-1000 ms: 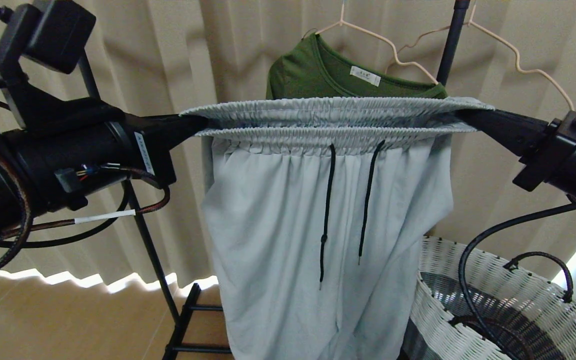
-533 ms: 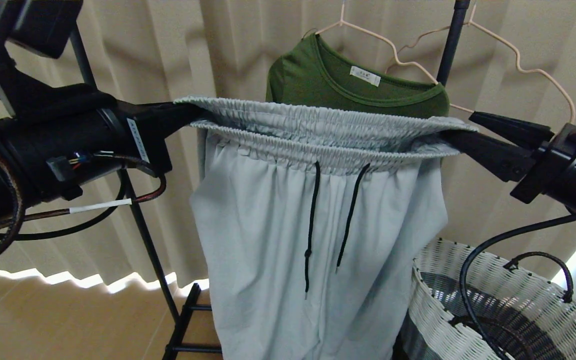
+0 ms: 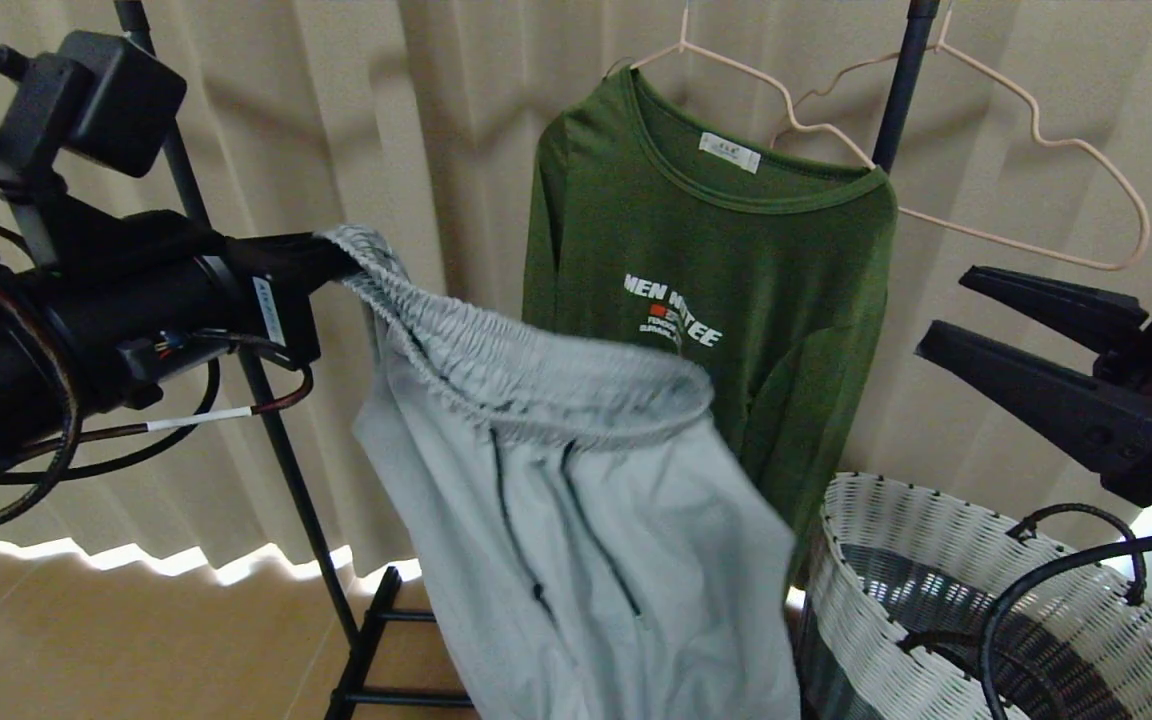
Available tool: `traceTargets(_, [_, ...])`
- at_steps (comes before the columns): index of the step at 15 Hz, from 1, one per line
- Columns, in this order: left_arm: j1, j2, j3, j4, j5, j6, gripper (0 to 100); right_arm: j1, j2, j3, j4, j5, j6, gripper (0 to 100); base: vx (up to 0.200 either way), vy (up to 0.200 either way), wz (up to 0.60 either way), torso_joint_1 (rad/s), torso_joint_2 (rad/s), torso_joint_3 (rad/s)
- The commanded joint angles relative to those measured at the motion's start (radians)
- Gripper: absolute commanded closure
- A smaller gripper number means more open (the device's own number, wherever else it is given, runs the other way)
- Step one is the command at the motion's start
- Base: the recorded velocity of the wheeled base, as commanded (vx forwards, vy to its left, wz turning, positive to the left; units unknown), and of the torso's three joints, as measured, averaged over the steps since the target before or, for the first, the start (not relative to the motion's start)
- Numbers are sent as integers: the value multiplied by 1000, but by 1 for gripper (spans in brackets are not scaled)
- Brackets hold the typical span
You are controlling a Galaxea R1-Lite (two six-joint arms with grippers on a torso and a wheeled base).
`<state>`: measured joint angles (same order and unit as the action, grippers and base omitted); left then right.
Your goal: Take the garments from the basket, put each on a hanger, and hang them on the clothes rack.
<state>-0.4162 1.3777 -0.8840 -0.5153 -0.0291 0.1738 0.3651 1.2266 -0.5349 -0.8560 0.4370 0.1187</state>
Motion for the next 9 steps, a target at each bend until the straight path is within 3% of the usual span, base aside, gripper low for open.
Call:
traceTargets(1, [27,17,27,-34,-2,16,100,17,-27,16,2,3,-1,0,0,0,0,0,0,0])
traceTargets(5, [74,-26,82,-40,9,18,100,-21,-24,61,11,-1,-16,0,0,0,0,0,0,0])
traceTargets(9, [243,-184,295,-40,5,16,100,-241,-25,222,15,-29,-110,0,0,0,0,0,0,0])
